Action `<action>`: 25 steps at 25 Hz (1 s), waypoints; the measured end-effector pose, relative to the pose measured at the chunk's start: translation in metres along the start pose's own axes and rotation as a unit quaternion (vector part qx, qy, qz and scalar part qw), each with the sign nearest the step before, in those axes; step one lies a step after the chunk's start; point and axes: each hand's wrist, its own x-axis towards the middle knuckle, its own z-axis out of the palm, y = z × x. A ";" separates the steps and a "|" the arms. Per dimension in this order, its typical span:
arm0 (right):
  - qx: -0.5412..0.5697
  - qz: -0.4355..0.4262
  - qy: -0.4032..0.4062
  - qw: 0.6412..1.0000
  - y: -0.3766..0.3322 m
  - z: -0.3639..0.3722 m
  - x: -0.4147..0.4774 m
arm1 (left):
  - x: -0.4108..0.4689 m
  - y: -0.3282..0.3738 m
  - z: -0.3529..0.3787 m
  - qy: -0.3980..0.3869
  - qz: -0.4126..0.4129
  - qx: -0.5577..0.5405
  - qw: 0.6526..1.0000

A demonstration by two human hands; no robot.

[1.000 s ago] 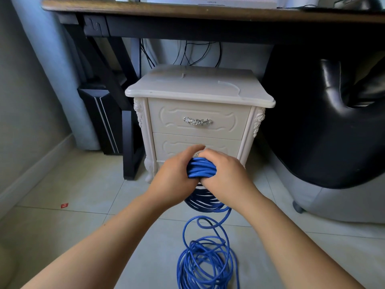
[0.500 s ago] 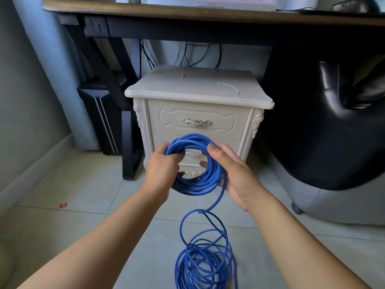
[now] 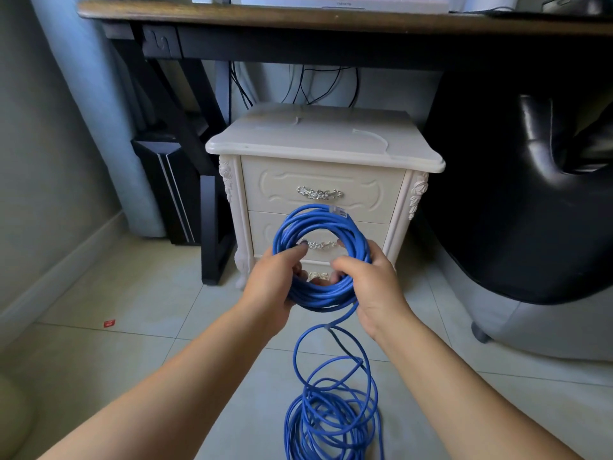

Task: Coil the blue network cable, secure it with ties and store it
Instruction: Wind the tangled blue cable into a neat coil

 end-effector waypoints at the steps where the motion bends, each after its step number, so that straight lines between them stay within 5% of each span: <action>1: -0.011 -0.008 0.020 1.000 -0.001 -0.001 0.002 | -0.002 0.001 -0.002 -0.027 -0.005 0.040 0.999; 4: -0.069 -0.045 0.049 0.995 -0.007 -0.006 0.006 | -0.001 0.002 -0.007 -0.075 0.029 0.159 0.984; 6: -0.159 -0.084 0.051 0.982 -0.011 -0.013 0.008 | 0.000 0.003 -0.012 -0.103 0.121 0.230 0.960; 9: -0.391 -0.154 0.021 0.907 -0.015 -0.023 0.009 | -0.002 0.007 -0.017 -0.135 0.272 0.349 0.887; 12: -0.525 -0.211 -0.063 0.822 -0.014 -0.020 0.003 | -0.004 0.005 -0.017 -0.164 0.368 0.483 0.778; 15: -0.547 -0.261 -0.098 0.790 -0.013 -0.016 -0.003 | -0.003 0.001 -0.018 -0.184 0.325 0.522 0.767; 22: -0.416 -0.247 -0.088 0.871 -0.006 -0.019 -0.004 | -0.001 0.006 -0.011 -0.113 0.323 0.519 0.783; 25: -0.300 -0.192 -0.079 0.931 -0.011 -0.024 -0.002 | 0.004 0.008 -0.013 -0.098 0.283 0.445 0.844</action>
